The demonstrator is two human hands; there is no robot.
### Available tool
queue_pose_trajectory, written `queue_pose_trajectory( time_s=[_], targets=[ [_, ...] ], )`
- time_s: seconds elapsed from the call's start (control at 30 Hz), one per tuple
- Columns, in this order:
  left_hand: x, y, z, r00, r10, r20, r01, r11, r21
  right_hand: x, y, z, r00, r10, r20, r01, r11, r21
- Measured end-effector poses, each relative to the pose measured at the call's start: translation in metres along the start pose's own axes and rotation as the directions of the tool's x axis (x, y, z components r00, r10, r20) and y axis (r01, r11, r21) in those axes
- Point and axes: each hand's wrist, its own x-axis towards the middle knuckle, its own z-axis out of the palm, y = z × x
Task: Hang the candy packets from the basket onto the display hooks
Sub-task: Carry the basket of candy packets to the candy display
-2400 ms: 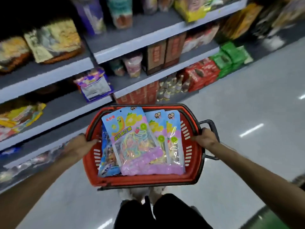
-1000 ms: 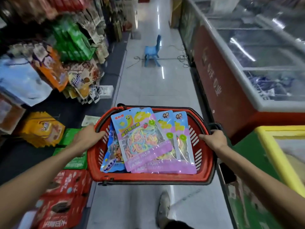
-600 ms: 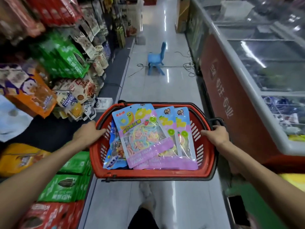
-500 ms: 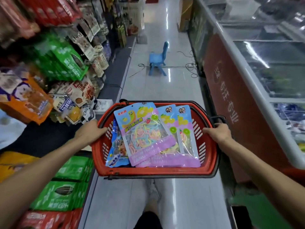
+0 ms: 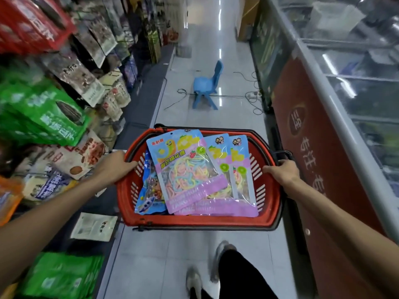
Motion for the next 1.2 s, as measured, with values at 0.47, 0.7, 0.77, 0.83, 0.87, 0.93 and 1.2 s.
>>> queue_pose_trajectory(
  time_s=[0.47, 0.7, 0.77, 0.83, 0.87, 0.93, 1.2],
  targets=[
    [0.296, 0.121, -0.046, 0.994, -0.106, -0.002, 0.106, 0.994, -0.04, 0.33, -0.197, 0.067, 0.993, -0.066, 0.099, 0.073, 0.995, -0.067],
    [0.429, 0.159, -0.071, 0.98, -0.195, -0.025, 0.193, 0.979, -0.073, 0.471, -0.309, 0.107, 0.974, -0.144, 0.174, 0.166, 0.98, -0.115],
    [0.472, 0.164, -0.078, 0.975, -0.224, -0.006, 0.222, 0.97, -0.095, 0.511, -0.345, 0.122, 0.968, -0.167, 0.186, 0.193, 0.973, -0.13],
    [0.516, 0.168, -0.086, 0.97, -0.244, 0.015, 0.244, 0.964, -0.106, 0.551, -0.382, 0.139, 0.961, -0.18, 0.21, 0.213, 0.966, -0.144],
    [0.538, 0.172, -0.091, 0.969, -0.244, 0.029, 0.246, 0.963, -0.114, 0.572, -0.4, 0.147, 0.958, -0.187, 0.215, 0.223, 0.962, -0.158],
    [0.58, 0.18, -0.102, 0.967, -0.246, 0.061, 0.253, 0.956, -0.147, 0.612, -0.436, 0.163, 0.959, -0.191, 0.212, 0.229, 0.957, -0.175],
    [0.723, 0.216, -0.144, 0.94, -0.334, 0.064, 0.34, 0.926, -0.166, 0.743, -0.563, 0.206, 0.939, -0.214, 0.27, 0.269, 0.945, -0.186]
  ],
)
